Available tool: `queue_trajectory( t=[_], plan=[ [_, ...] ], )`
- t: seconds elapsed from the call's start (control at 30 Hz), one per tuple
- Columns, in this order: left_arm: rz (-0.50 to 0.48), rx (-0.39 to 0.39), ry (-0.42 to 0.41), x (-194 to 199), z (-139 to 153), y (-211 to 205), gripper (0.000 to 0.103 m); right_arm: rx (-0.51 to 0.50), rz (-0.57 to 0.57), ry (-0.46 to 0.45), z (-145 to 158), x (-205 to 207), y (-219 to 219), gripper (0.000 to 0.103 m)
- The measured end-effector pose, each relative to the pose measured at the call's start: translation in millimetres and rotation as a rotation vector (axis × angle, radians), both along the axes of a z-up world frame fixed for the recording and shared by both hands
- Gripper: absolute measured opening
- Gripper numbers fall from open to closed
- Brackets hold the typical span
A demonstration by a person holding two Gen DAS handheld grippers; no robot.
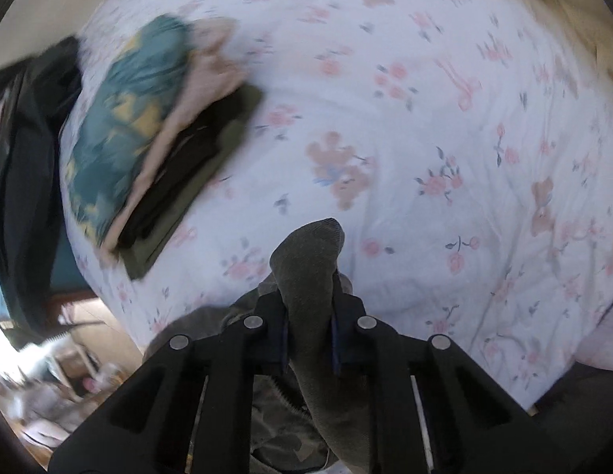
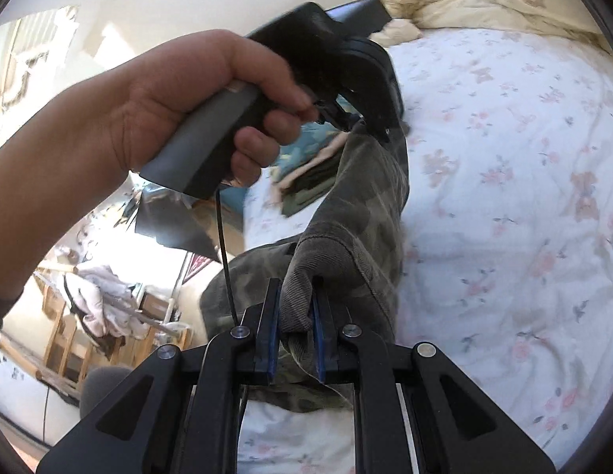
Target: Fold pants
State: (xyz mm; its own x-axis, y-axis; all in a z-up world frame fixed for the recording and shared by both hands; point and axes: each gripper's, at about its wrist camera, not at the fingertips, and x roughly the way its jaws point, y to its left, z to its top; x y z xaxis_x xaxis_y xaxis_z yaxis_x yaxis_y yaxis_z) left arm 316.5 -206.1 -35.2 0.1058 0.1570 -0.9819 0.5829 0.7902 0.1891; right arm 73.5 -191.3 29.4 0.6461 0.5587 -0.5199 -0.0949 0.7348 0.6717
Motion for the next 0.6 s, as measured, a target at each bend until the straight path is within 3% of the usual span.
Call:
queue_trajectory(
  t=[0.23, 0.4, 0.6],
  plan=[
    [0.121, -0.135, -0.03, 5, 43, 83, 0.011, -0.021, 0.116, -0.069, 18, 4, 39, 0.014],
    [0.22, -0.22, -0.031, 9, 46, 151, 0.011, -0.059, 0.211, -0.074, 23, 14, 76, 0.014],
    [0.325, -0.315, -0.05, 7, 50, 234, 0.01, -0.133, 0.376, -0.067, 22, 27, 151, 0.014]
  ],
)
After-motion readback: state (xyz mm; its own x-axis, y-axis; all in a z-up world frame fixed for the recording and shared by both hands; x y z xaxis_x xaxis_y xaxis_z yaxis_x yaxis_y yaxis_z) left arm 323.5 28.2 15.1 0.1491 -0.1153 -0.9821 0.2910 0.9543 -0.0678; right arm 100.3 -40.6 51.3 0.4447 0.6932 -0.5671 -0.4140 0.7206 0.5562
